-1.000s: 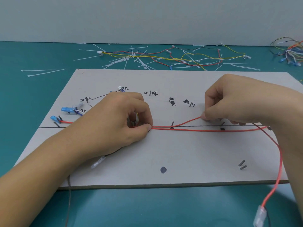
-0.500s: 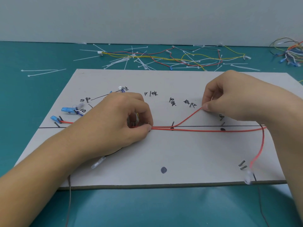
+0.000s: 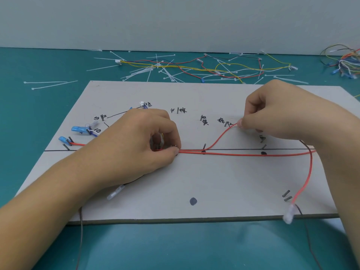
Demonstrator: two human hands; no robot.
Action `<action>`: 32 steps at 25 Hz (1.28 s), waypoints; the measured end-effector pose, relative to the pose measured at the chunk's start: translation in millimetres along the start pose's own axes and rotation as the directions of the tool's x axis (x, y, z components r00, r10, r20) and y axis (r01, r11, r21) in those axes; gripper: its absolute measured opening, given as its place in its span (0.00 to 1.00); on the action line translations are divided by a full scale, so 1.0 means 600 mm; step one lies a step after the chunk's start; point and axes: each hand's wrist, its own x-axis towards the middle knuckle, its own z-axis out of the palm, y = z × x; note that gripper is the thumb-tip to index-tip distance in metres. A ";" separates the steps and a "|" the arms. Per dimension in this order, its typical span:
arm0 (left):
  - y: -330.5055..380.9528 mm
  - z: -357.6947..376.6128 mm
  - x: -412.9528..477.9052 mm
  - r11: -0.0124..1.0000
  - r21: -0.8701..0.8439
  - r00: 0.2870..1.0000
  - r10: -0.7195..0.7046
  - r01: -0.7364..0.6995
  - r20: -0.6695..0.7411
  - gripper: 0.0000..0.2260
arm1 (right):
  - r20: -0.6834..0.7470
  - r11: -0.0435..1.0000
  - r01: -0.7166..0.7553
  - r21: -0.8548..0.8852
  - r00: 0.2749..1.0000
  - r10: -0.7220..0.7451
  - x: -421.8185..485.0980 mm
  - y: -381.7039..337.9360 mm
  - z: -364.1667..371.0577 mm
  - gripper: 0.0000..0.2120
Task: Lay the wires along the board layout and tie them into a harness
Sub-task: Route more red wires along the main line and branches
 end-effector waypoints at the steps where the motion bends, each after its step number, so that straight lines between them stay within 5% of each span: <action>1: 0.000 0.000 0.000 1.000 -0.002 1.000 -0.002 0.002 -0.001 0.07 | -0.001 1.000 -0.004 -0.002 1.000 0.004 0.000 -0.001 0.000 0.10; 16: -0.003 -0.002 -0.003 0.999 -0.030 1.000 -0.015 0.015 -0.007 0.08 | -0.071 1.000 0.009 0.010 0.997 -0.008 0.006 -0.003 0.013 0.10; 32: -0.003 -0.003 0.001 0.999 0.034 1.000 0.008 -0.008 0.013 0.06 | 0.293 0.986 0.168 -0.011 0.943 -0.157 -0.017 0.044 -0.052 0.05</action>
